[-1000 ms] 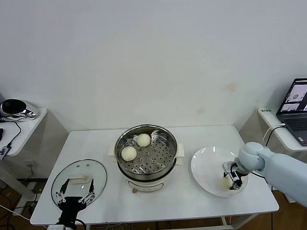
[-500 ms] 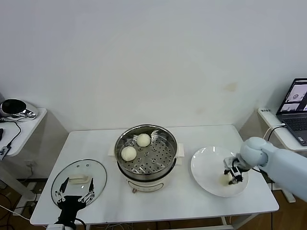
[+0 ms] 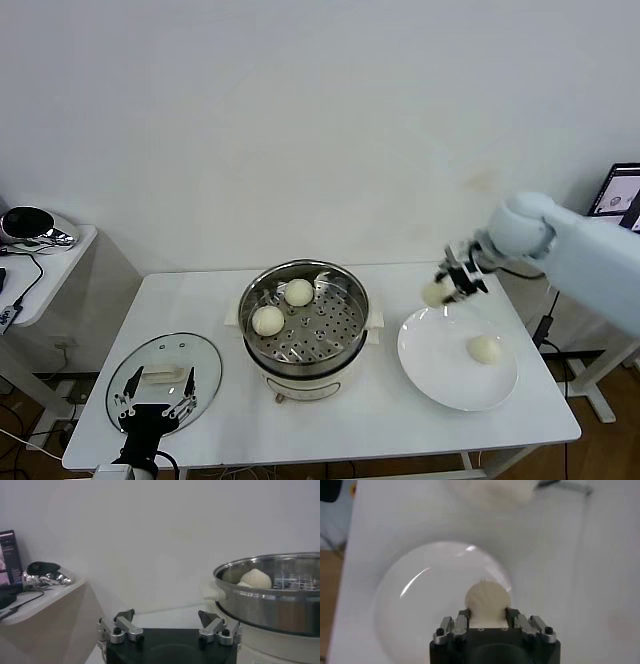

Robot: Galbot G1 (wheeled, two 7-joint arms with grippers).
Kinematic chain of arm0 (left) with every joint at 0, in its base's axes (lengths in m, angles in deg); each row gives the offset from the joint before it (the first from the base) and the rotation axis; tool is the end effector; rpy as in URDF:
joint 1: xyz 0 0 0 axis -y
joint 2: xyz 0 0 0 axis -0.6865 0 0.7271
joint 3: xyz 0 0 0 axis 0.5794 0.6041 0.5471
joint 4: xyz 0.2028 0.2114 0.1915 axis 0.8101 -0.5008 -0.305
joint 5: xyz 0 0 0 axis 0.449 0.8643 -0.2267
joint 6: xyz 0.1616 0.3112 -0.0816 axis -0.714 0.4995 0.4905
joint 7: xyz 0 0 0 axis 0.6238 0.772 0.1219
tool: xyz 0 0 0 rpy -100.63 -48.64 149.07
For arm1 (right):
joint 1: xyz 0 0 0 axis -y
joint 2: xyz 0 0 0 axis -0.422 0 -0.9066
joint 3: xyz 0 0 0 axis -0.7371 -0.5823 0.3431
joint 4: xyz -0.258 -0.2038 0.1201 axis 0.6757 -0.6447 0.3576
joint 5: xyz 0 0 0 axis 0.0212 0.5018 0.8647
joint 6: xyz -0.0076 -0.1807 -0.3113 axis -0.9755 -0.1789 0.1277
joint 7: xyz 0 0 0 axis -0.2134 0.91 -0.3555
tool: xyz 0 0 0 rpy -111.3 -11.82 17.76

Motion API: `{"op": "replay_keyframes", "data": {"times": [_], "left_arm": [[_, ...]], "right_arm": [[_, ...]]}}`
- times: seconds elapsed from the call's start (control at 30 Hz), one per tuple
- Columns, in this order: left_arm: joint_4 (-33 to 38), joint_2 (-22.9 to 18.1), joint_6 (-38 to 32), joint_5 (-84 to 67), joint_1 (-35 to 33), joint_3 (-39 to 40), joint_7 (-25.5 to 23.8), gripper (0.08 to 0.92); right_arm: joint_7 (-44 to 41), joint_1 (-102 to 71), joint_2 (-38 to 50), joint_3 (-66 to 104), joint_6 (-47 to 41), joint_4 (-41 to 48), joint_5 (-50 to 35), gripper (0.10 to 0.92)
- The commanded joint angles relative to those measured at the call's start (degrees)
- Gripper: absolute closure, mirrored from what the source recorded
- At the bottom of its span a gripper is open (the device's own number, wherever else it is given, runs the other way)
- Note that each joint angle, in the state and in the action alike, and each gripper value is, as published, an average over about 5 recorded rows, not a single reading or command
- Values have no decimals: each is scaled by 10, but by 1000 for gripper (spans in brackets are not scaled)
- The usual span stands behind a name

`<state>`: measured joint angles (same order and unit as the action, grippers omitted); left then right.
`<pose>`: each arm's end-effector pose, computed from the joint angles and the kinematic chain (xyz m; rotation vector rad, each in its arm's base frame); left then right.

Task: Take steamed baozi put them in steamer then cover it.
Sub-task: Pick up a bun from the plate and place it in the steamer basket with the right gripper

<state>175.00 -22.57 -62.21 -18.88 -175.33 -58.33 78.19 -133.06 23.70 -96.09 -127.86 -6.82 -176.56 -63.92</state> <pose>0.1316 0.0702 -0.2849 0.1241 -2.9700 -0.2543 0.5129 -0.0352 -0.0133 1.4071 -1.4157 1.7332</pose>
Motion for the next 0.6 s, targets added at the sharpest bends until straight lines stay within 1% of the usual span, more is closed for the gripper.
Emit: {"op": "replay_keyframes", "data": {"times": [0.03,0.17,0.27,0.47,0.6], "left_arm": [[-1,-2,0,-1,2,-1,0,177],[2,-6,0,-4,3,-5,1,177],[5,-9,0,-6,2,-8,2,177],[11,-13,0,-6,1,-9,2,177],[14,-15,-1,-7,2,-8,2,177]], "right_arm": [[47,120,-182,-73,48,2,-105,550],[54,94,-249,-91,103,16,-87,550],[54,78,-280,-112,142,21,-63,550],[55,43,-318,-140,239,41,23,550],[51,26,-323,-144,274,43,74,550]]}}
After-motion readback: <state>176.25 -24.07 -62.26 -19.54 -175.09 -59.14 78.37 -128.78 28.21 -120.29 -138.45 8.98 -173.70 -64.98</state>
